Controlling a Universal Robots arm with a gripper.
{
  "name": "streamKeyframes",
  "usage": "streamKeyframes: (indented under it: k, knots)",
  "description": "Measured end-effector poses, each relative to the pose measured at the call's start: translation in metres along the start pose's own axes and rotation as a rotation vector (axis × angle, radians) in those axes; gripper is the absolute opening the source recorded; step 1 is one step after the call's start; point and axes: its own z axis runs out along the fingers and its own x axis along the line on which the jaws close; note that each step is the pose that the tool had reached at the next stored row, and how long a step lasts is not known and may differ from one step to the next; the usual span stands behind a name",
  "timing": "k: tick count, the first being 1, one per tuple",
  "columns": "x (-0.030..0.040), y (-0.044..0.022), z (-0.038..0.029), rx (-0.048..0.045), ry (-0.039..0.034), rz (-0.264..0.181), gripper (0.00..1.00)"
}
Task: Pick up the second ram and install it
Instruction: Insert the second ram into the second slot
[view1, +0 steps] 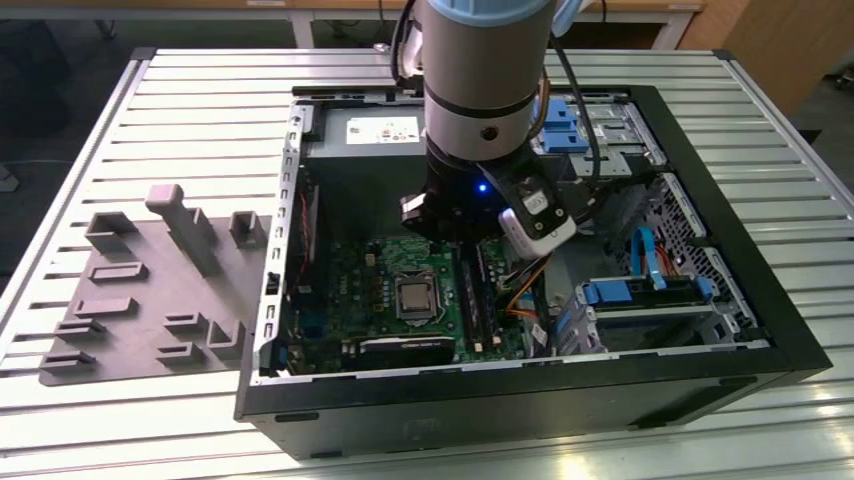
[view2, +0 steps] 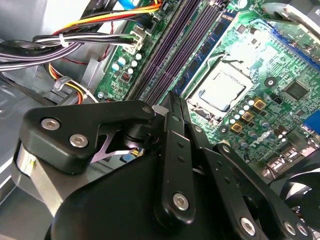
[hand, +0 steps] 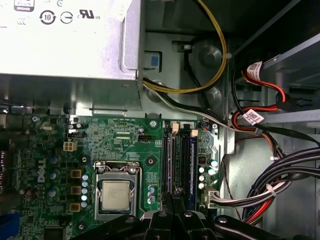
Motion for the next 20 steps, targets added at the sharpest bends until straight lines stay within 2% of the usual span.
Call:
streamKeyframes:
  k: [8, 20]
  knots:
    - [-0.0006, 0.0, 0.0005, 0.0127, 0.0002, -0.001, 0.12]
    - [-0.0022, -0.0004, 0.0031, 0.0191, 0.0003, 0.0, 0.12]
